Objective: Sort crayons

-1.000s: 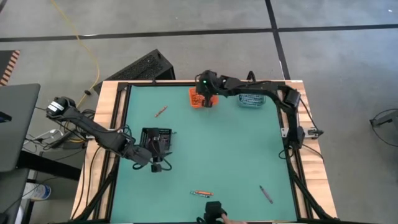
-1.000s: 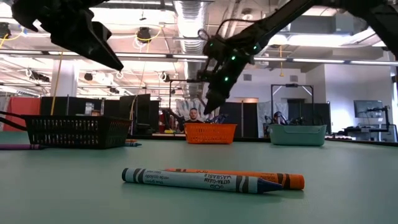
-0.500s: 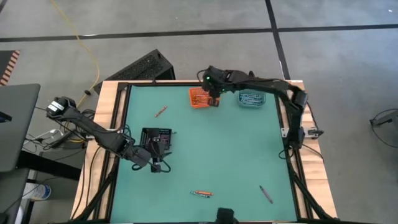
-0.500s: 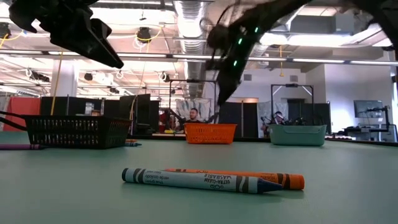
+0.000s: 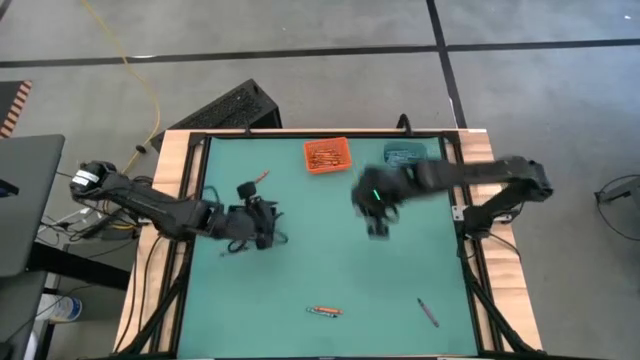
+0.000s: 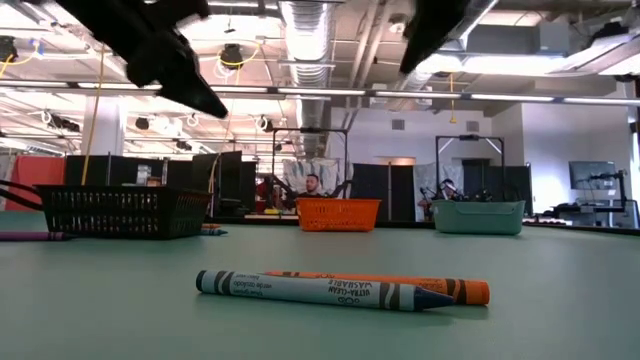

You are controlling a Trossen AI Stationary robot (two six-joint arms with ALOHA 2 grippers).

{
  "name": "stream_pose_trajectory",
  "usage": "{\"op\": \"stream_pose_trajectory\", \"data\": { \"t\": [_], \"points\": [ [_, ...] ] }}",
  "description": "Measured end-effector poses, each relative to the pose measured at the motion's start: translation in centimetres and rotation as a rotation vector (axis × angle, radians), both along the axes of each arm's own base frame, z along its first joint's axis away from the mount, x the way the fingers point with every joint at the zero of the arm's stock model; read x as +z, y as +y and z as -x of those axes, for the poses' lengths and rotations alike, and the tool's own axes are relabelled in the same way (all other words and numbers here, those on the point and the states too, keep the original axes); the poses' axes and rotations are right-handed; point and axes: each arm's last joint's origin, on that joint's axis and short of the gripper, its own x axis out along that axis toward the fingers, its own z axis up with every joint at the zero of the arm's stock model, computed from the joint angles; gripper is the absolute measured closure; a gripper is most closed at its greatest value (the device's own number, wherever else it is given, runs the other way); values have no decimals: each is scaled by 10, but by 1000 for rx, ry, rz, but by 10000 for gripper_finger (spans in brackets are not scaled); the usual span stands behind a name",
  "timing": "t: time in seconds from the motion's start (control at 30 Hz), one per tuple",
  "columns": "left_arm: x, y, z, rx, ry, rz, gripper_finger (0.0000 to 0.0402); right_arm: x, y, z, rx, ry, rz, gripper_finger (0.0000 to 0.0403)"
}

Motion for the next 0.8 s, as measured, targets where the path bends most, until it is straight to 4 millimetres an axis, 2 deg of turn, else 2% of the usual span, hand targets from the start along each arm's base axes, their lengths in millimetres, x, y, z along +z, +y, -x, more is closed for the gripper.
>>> {"op": "stream_pose_trajectory", "data": {
  "t": [0.17,0.27,0.4,0.57,0.63,0.8],
  "points": [
    [-9,38,-11,-53,60,181,261,-21,82,27,182,-167,-79,296],
    [-19,53,-23,-132,92,221,261,-45,128,47,253,-290,-98,296],
    [-29,67,-49,-163,181,251,261,-83,174,71,313,-415,-41,296],
    [-38,81,-85,-126,523,291,261,-120,204,86,296,-479,74,296],
    [-44,86,-97,-113,660,308,261,-127,212,88,284,-483,107,296],
    [-61,96,-123,-81,837,343,261,-142,220,89,273,-477,182,296]
  ]
}}
